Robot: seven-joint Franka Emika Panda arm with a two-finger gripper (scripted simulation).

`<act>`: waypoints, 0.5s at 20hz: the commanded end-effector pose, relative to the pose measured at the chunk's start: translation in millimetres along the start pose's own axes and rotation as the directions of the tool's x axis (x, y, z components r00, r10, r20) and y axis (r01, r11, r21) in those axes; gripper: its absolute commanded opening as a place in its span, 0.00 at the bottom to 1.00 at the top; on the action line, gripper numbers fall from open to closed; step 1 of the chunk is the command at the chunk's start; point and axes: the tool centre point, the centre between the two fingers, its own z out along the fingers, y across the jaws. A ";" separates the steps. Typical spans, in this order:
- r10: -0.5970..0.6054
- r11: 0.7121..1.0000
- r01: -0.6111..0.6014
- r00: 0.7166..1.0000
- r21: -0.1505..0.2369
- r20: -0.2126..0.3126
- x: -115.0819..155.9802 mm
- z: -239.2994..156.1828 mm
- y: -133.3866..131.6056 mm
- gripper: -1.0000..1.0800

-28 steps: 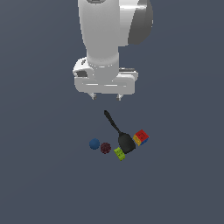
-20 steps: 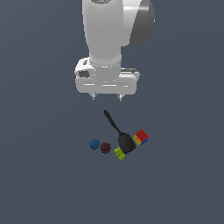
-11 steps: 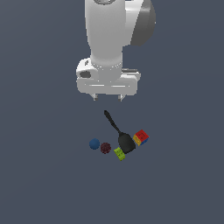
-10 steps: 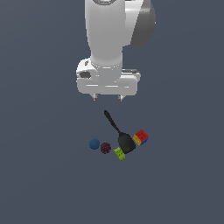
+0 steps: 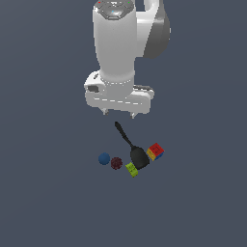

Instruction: Pick up a designated object from a clutter of objects.

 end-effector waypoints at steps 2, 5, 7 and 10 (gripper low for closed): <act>0.070 0.998 -0.070 0.998 0.005 0.000 6.8 9.3 -1.1 0.96; 0.144 0.989 -0.144 0.990 0.009 -0.001 13.9 19.3 -2.1 0.96; 0.199 0.980 -0.199 0.980 0.013 -0.001 19.0 26.9 -2.8 0.96; 0.280 0.960 -0.280 0.960 0.017 0.000 26.4 38.5 -3.6 0.96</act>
